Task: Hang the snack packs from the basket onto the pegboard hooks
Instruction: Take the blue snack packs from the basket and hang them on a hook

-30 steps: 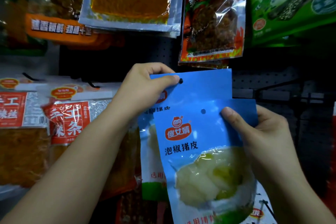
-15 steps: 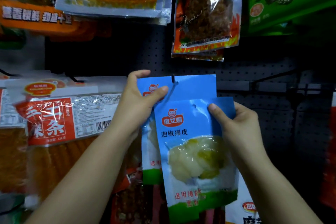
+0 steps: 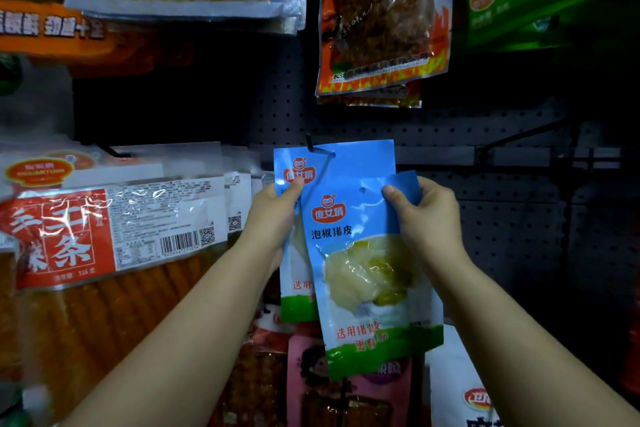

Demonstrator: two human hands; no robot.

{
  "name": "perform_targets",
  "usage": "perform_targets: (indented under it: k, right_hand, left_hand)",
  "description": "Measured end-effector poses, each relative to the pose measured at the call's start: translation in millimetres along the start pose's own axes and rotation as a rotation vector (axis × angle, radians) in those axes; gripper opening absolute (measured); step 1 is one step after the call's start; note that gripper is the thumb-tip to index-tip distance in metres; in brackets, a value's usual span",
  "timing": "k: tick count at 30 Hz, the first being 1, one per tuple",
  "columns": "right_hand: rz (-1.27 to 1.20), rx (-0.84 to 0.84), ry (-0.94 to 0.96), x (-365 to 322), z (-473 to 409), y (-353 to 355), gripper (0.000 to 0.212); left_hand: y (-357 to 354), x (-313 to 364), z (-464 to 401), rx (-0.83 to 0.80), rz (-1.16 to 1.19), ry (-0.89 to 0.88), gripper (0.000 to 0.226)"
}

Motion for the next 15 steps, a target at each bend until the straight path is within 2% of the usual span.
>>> perform_targets:
  k: [3, 6, 11, 15]
  right_hand:
    - [0.054, 0.014, -0.036, 10, -13, -7, 0.004]
    - [0.122, 0.026, -0.064, 18, -22, -14, 0.015]
    - [0.216, 0.043, -0.100, 26, -28, -21, 0.021]
    - [0.270, 0.038, -0.143, 28, -33, -24, 0.028]
  left_hand:
    - [-5, -6, -16, 0.022, 0.018, 0.028, 0.014]
    - [-7, -8, -30, 0.045, -0.023, 0.020, 0.012]
    - [-11, -7, -46, 0.088, -0.152, 0.009, 0.012]
    - [-14, -10, -52, 0.120, -0.201, 0.061, 0.015]
Point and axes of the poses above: each hand's wrist, its own z-axis away from the middle knuckle, its own y-axis out of the back of the hand, x = y × z, the point moved 7 cm from there along -z, towards the middle knuckle, and after that the axes turned 5 degrees about z, right-handed, at the moved point
